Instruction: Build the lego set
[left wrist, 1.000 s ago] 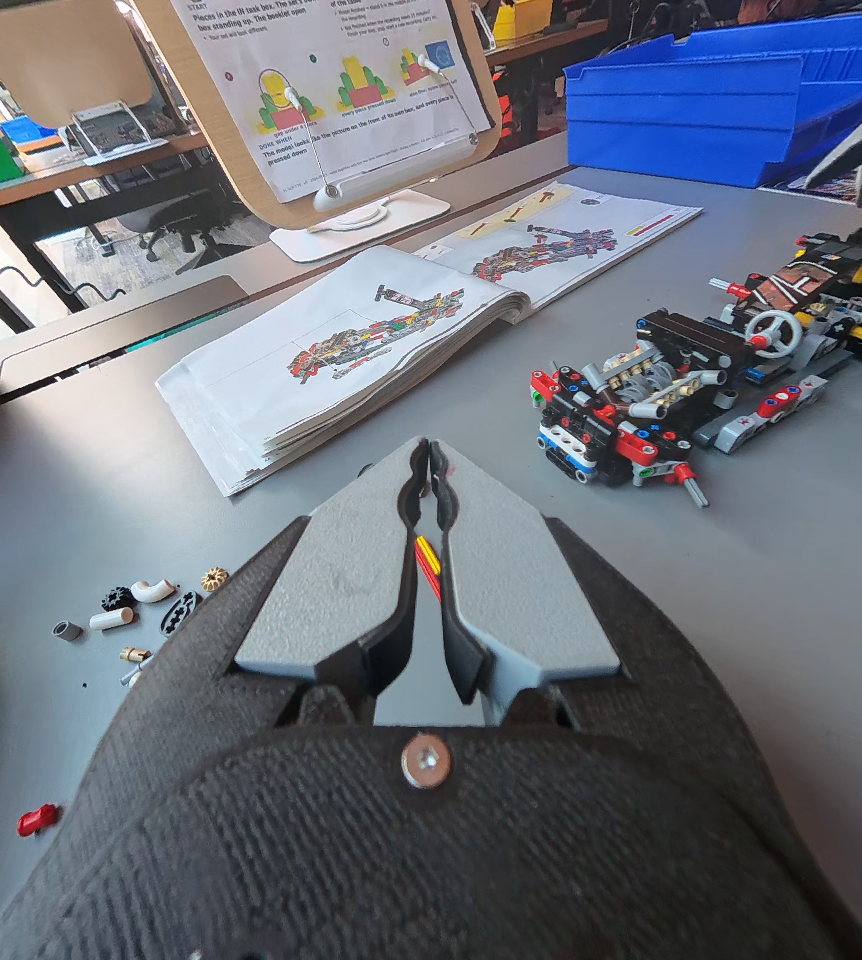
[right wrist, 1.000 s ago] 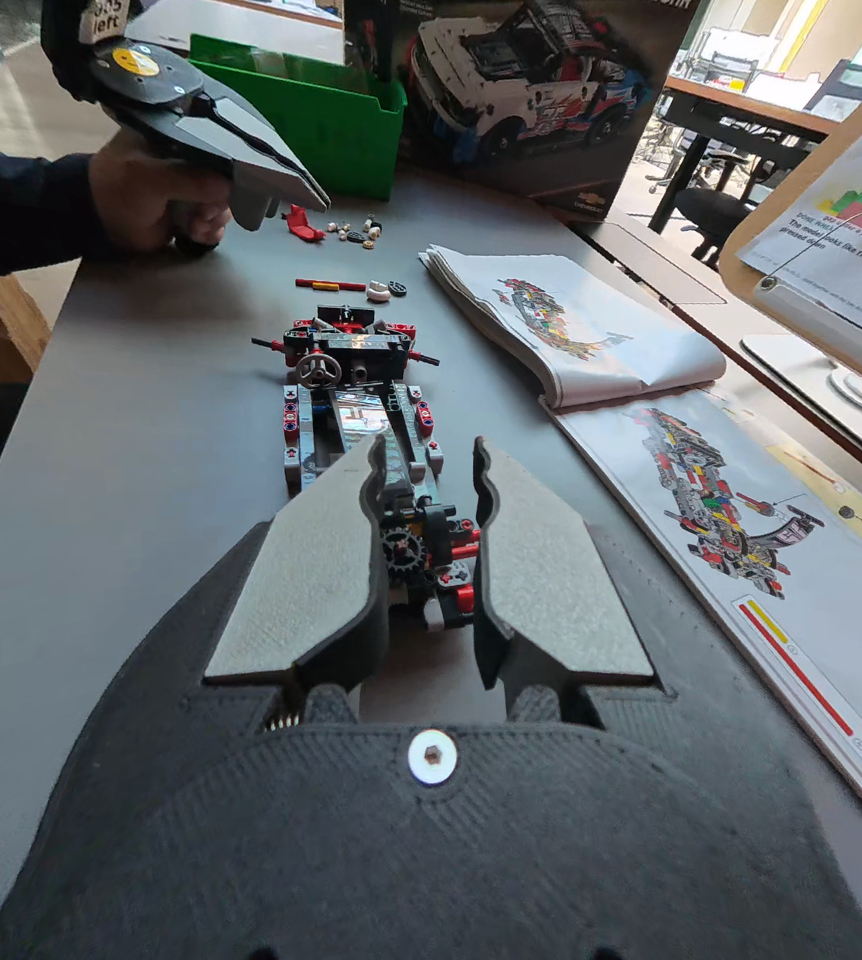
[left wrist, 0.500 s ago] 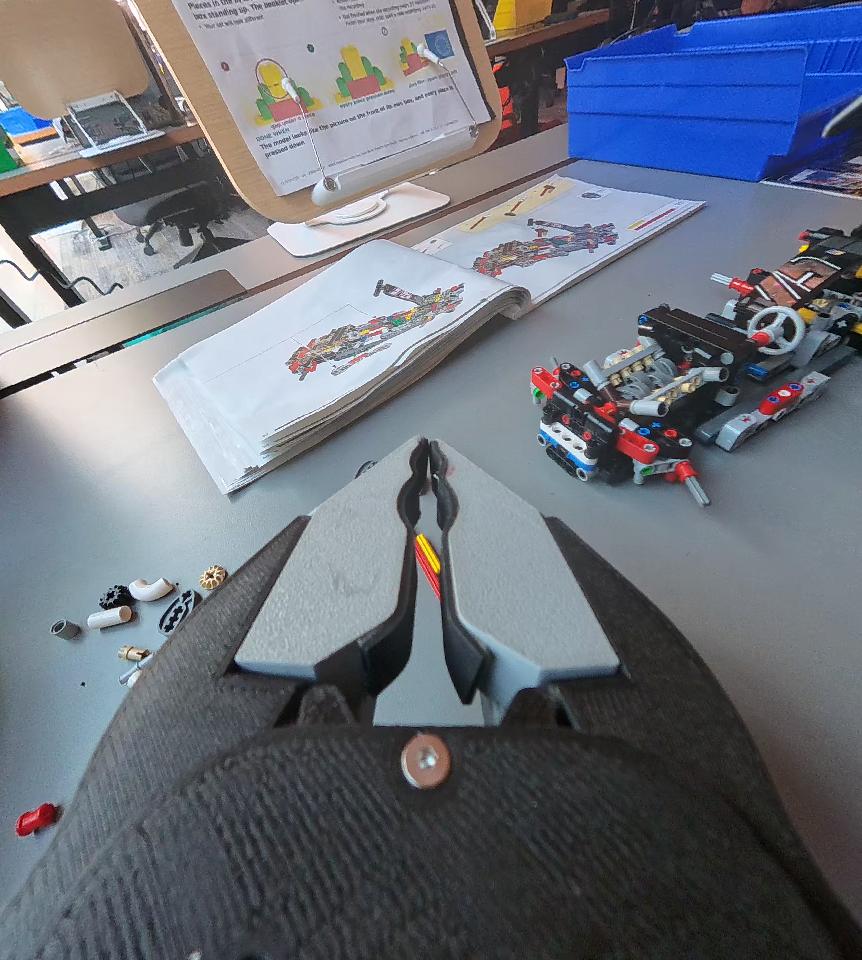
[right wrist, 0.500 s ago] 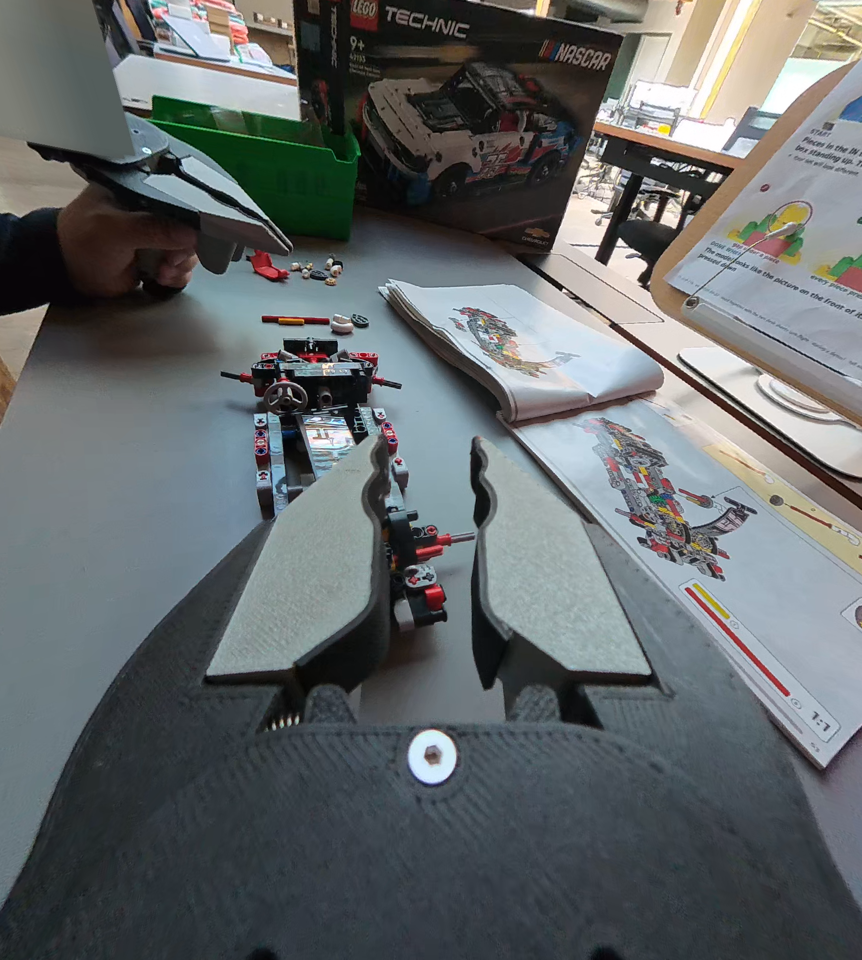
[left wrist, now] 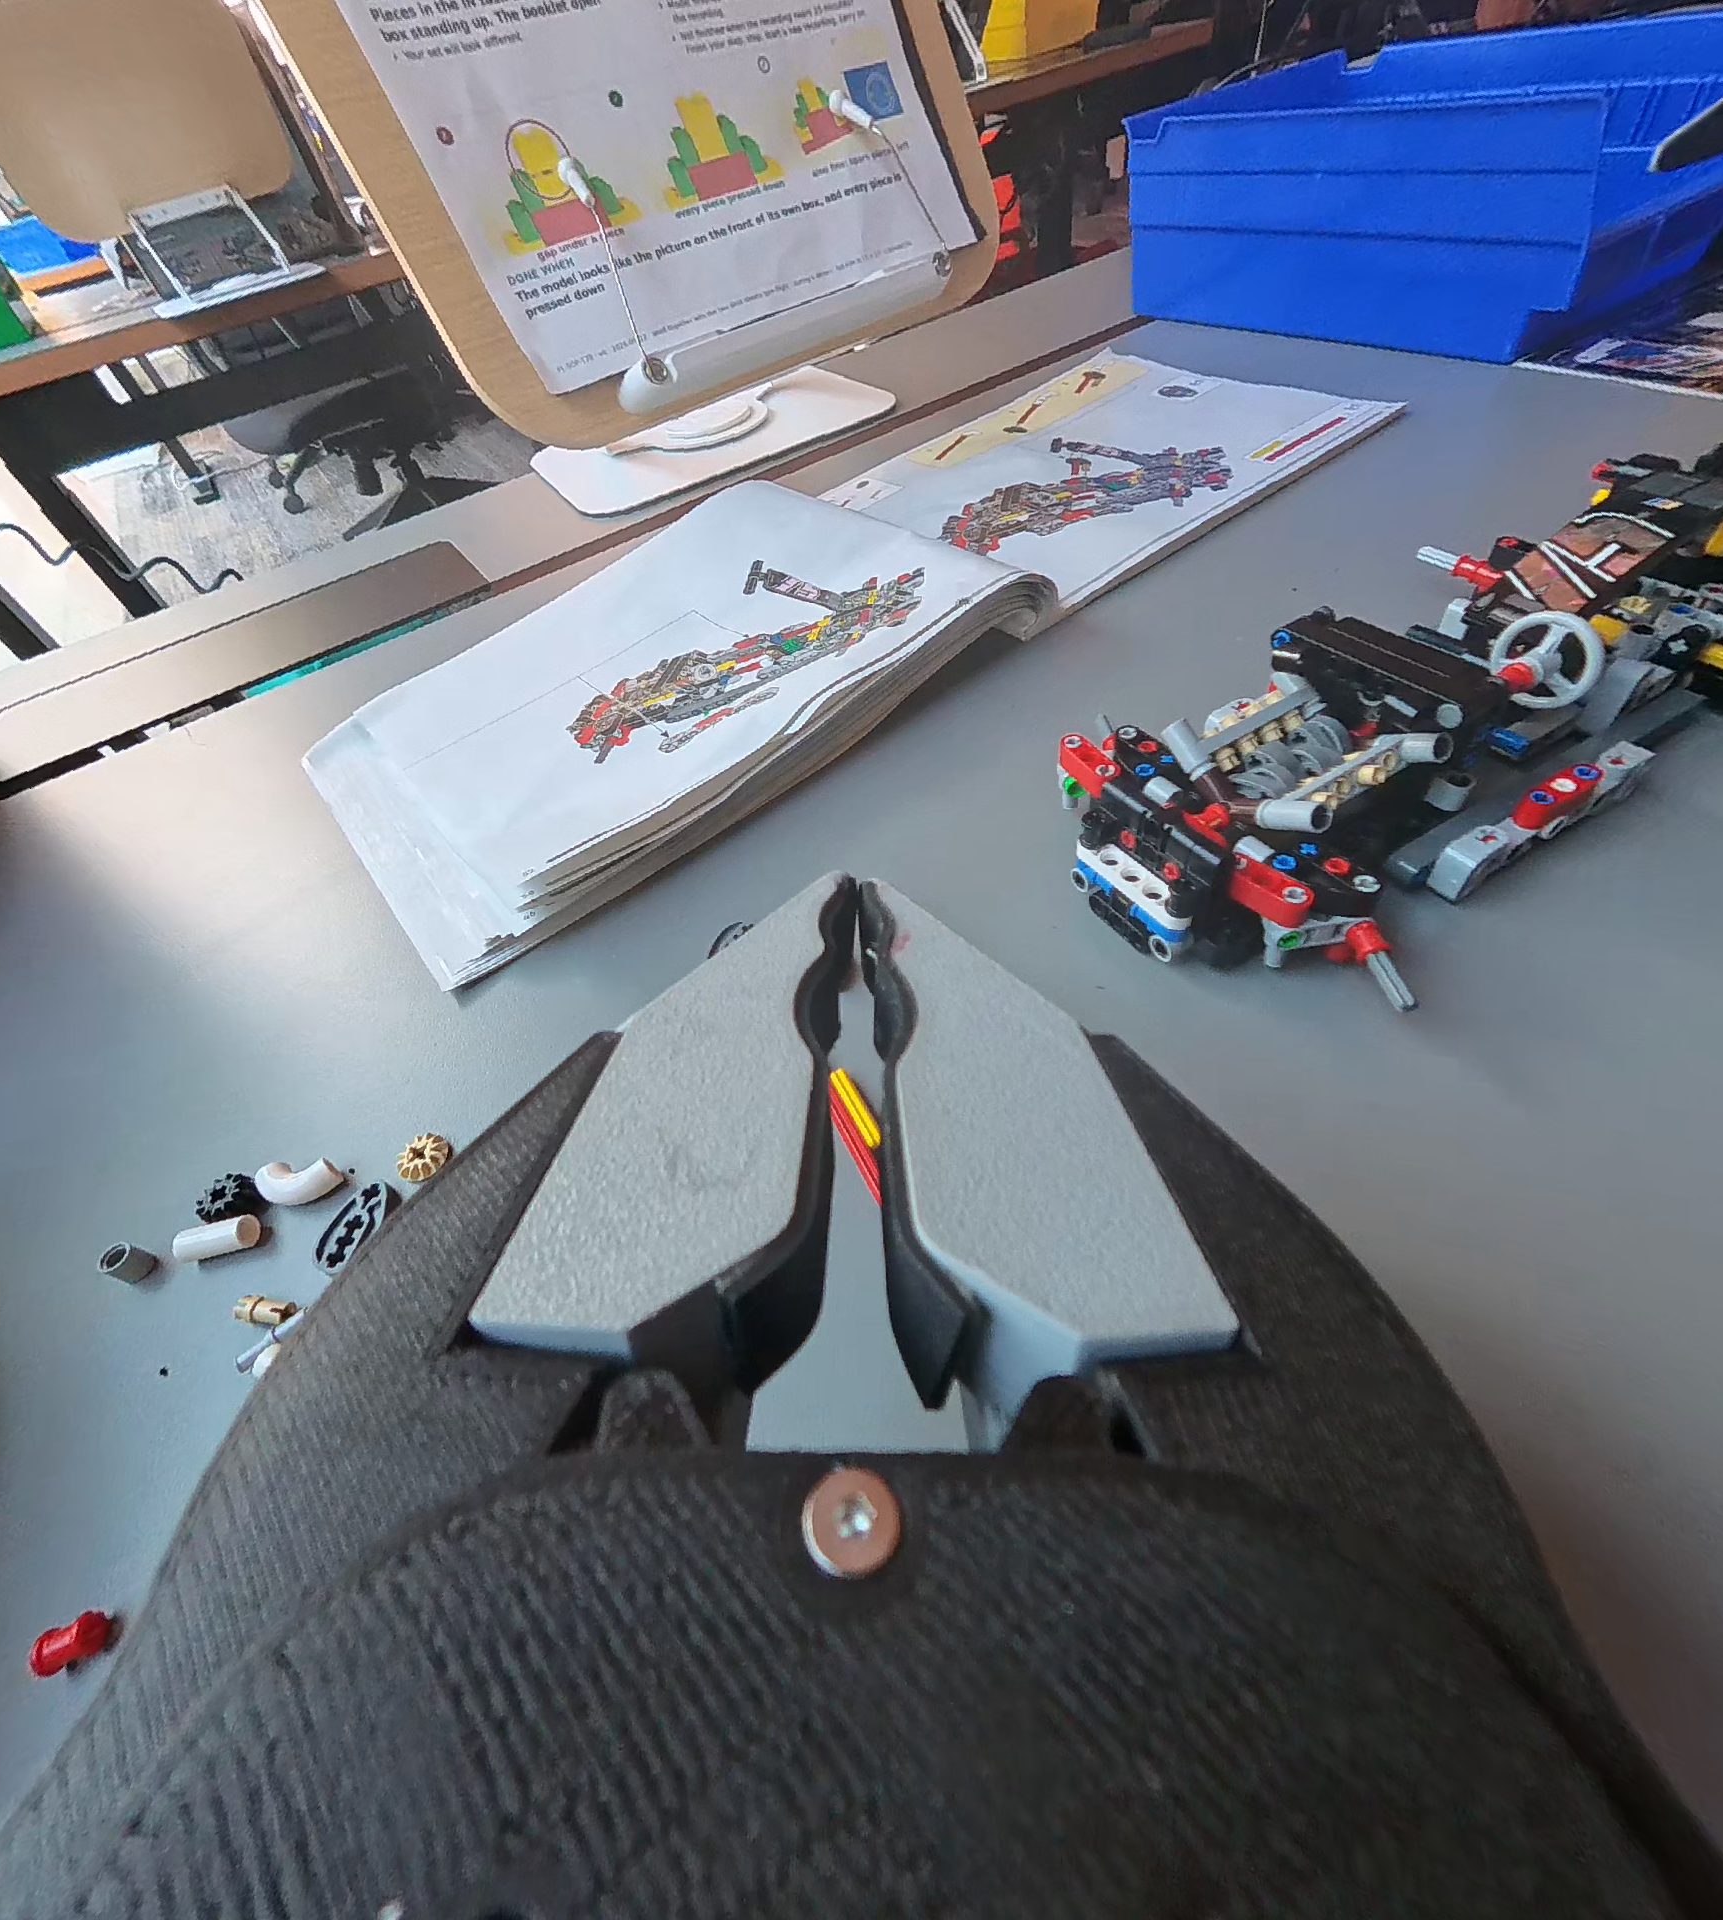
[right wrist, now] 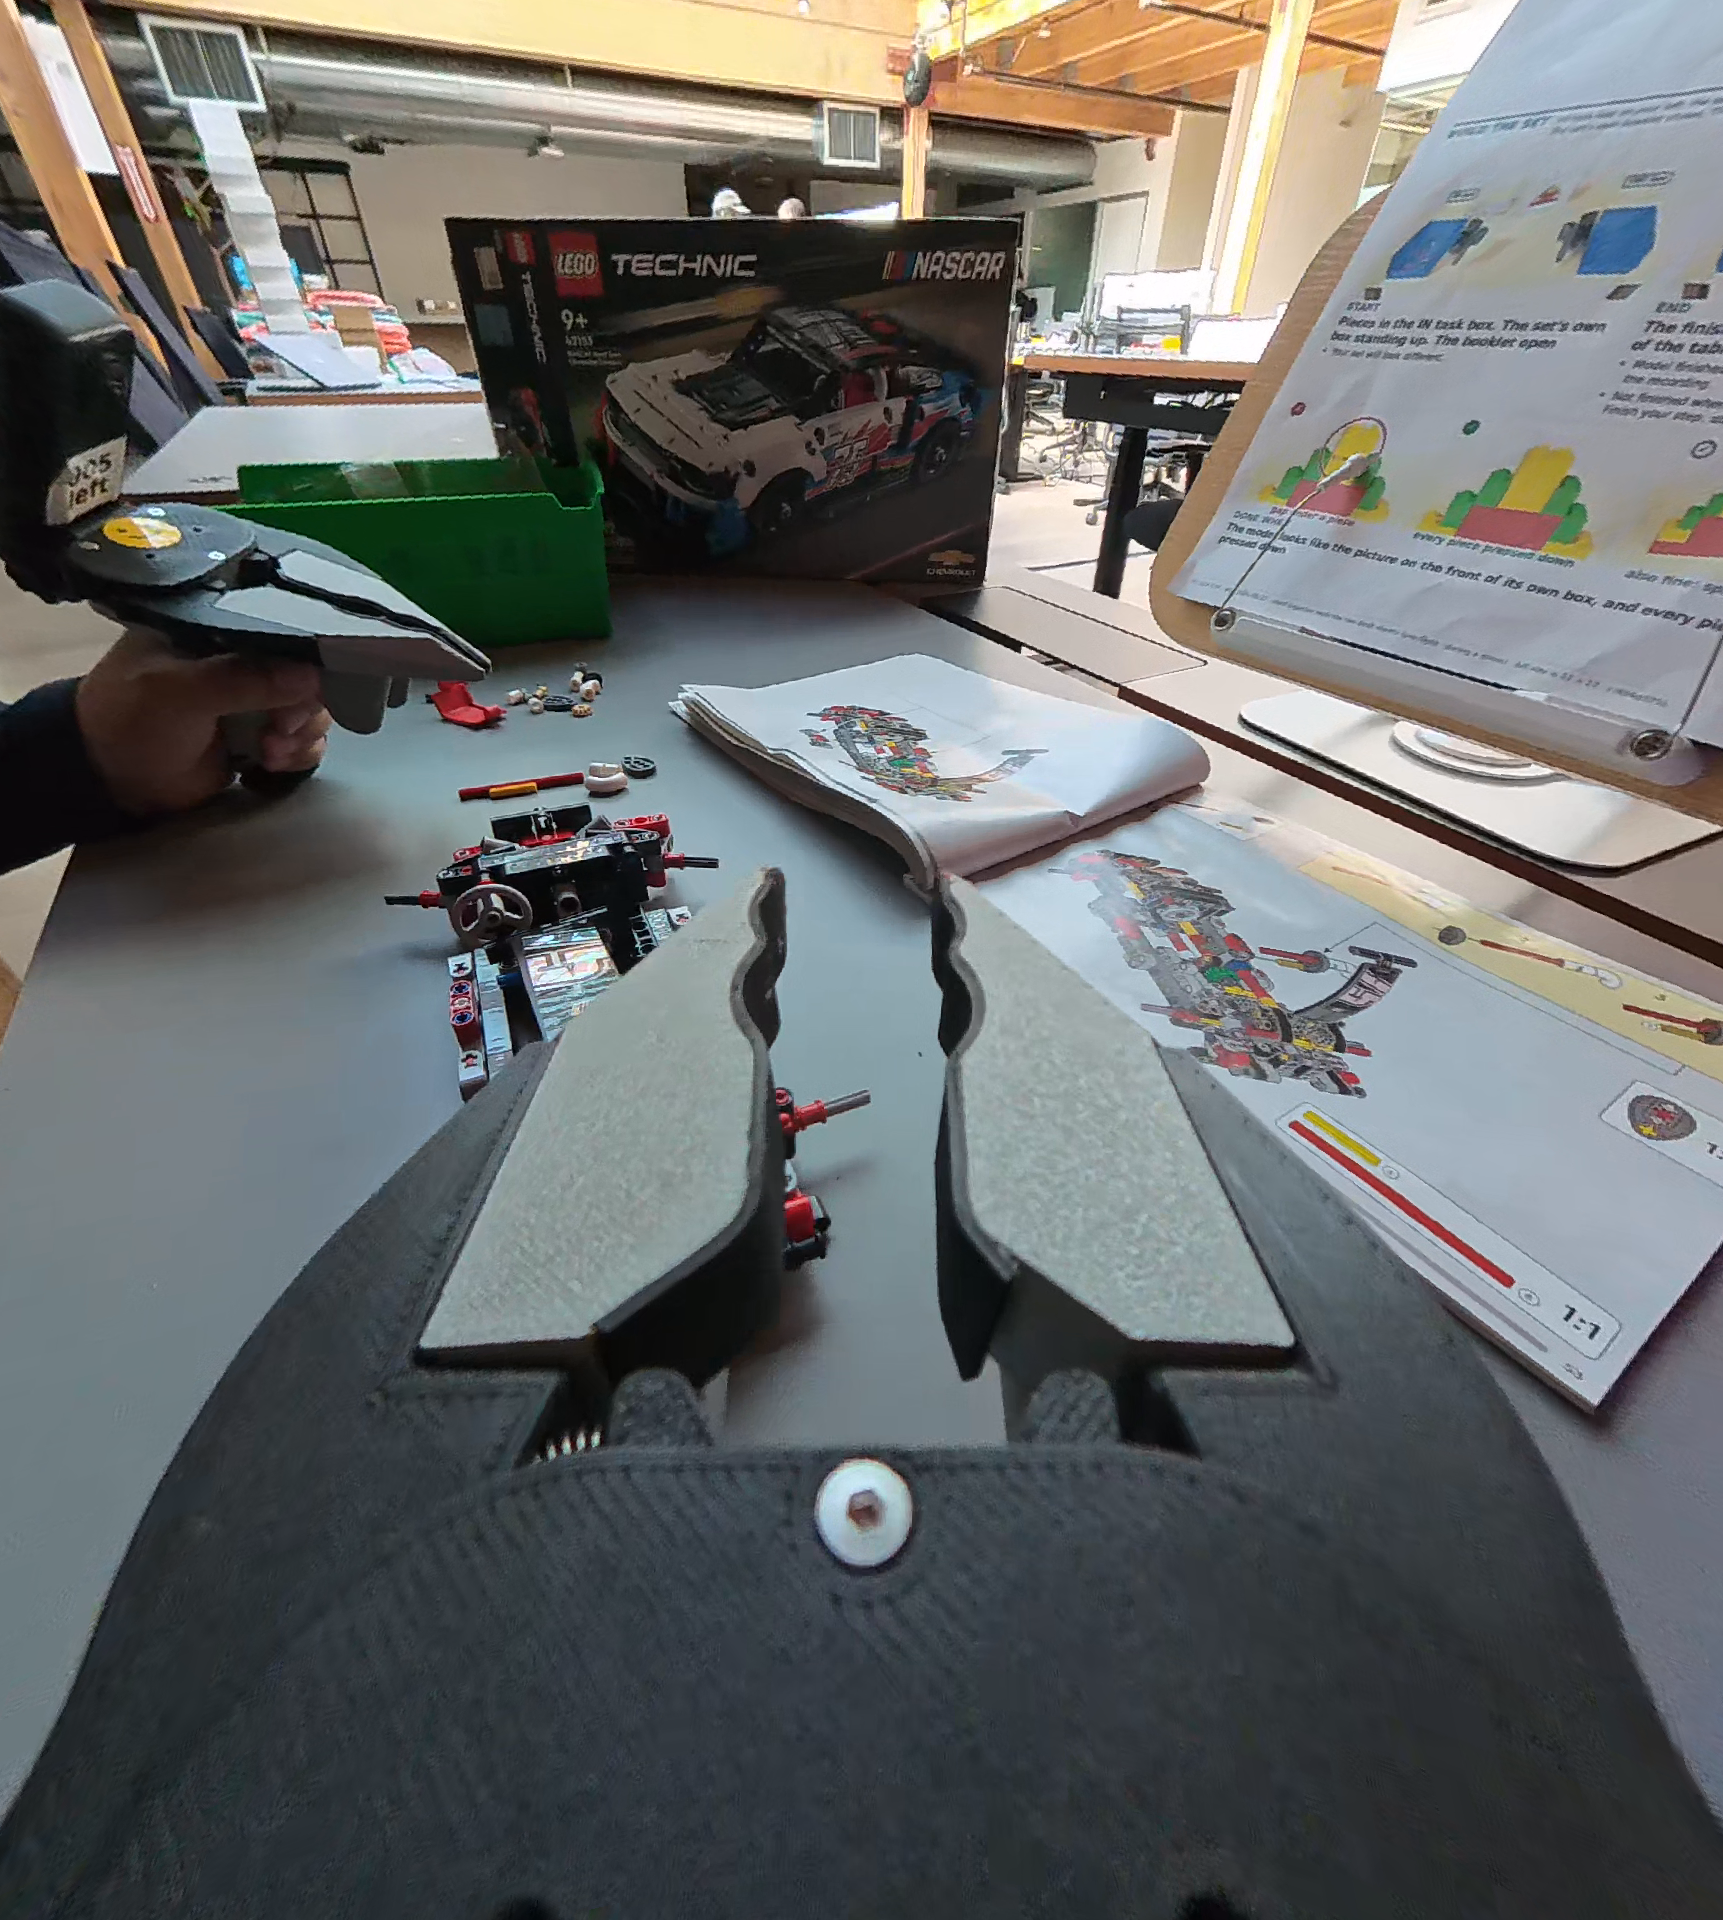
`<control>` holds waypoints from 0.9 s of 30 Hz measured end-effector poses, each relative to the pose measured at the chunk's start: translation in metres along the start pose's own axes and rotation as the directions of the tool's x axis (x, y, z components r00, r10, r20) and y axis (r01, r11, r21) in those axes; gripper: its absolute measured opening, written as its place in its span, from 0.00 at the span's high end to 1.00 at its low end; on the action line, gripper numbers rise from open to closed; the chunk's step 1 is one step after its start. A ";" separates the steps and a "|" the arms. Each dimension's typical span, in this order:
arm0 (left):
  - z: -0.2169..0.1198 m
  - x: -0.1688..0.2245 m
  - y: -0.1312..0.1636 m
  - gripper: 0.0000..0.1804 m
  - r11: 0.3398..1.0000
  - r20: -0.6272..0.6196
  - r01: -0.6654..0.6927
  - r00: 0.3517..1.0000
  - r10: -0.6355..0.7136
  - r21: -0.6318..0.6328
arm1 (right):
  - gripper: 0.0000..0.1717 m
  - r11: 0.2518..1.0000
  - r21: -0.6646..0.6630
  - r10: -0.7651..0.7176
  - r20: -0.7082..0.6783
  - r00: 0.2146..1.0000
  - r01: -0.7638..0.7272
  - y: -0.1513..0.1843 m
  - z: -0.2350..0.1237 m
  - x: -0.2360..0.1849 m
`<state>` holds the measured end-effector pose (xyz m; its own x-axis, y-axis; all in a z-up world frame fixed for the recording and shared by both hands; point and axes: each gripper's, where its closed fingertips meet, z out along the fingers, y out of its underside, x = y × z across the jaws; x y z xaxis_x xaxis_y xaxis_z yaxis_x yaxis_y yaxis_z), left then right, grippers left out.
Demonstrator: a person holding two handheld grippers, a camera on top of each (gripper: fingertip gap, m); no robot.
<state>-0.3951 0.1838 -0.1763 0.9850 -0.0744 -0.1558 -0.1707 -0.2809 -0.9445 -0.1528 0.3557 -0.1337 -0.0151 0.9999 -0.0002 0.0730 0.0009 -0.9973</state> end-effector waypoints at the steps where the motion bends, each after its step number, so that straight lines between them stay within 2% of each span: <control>1: 0.000 0.000 0.000 1.00 1.000 0.000 0.000 1.000 0.000 0.000 | 0.86 1.000 0.001 0.003 -0.002 1.000 -0.003 0.000 0.000 0.001; 27: -0.001 -0.001 -0.001 1.00 1.000 0.006 0.003 1.000 -0.003 0.008 | 0.87 1.000 -0.017 -0.010 -0.024 1.000 0.009 0.003 0.001 0.003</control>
<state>-0.3962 0.1829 -0.1745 0.9857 -0.0675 -0.1547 -0.1674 -0.2734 -0.9472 -0.1533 0.3591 -0.1369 0.0085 0.9999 0.0114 0.0896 0.0106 -0.9959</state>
